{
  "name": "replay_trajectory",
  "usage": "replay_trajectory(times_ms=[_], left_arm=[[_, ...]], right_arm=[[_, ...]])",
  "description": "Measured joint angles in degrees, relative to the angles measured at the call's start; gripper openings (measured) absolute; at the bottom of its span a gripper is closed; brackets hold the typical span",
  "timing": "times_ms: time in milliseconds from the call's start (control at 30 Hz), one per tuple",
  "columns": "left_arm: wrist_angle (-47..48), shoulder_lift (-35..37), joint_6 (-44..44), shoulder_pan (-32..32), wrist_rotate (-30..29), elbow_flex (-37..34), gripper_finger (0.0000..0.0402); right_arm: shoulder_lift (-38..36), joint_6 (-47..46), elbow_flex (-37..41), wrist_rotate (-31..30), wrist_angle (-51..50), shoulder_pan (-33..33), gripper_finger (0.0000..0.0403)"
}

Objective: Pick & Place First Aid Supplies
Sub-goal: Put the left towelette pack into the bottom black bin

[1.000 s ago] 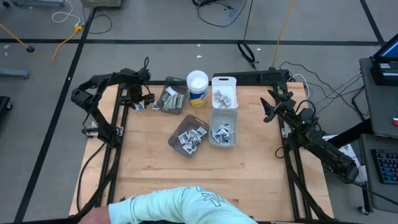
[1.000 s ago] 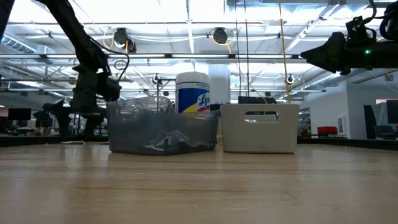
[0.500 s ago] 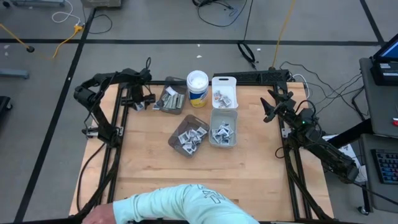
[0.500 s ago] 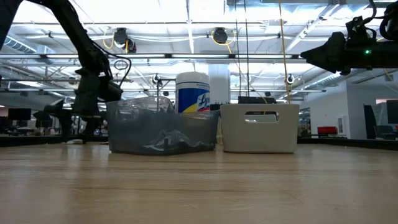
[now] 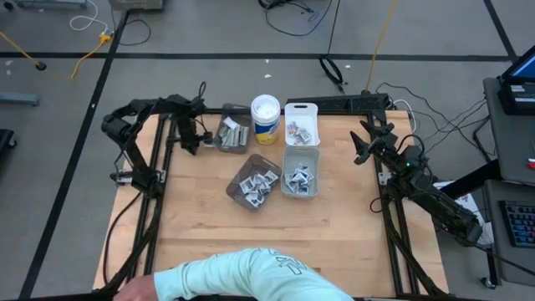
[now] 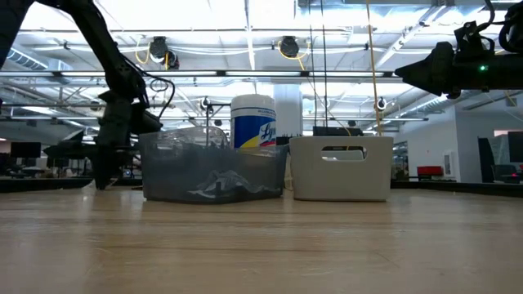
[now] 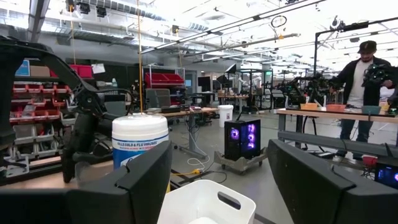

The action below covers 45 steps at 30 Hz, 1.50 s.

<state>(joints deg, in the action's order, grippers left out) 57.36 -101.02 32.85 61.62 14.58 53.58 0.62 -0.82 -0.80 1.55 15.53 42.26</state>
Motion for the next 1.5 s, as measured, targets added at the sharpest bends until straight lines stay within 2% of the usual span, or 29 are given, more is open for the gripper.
replay_trajectory(times_ms=[200, 467, 867, 1067, 1267, 1500], left_arm=[[-0.2, 0.9, 1.2, -0.9, 1.1, 0.0, 0.0002], [0.6, 10.6, 6.2, -1.5, -1.1, 0.1, 0.0001], [15.1, 27.7, 8.5, -4.2, -1.8, 0.2, 0.0000], [21.2, 33.4, 7.6, -5.0, -3.1, 0.2, 0.0000], [22.3, 30.0, 5.8, -10.4, -3.3, 1.1, 0.0000], [21.7, 21.7, 4.5, -19.1, -6.5, 8.6, 0.0000]], right_arm=[[0.0, 0.0, 0.0, 0.0, 0.0, 0.0, 0.0263], [0.0, 0.0, 0.0, 0.0, 0.0, 0.0, 0.0263], [0.0, 0.0, 0.0, 0.0, 0.0, 0.0, 0.0263], [0.0, 0.0, 0.0, 0.0, 0.0, 0.0, 0.0263], [0.0, 0.0, 0.0, 0.0, 0.0, 0.0, 0.0263], [0.0, 0.0, 0.0, 0.0, 0.0, 0.0, 0.0263]])
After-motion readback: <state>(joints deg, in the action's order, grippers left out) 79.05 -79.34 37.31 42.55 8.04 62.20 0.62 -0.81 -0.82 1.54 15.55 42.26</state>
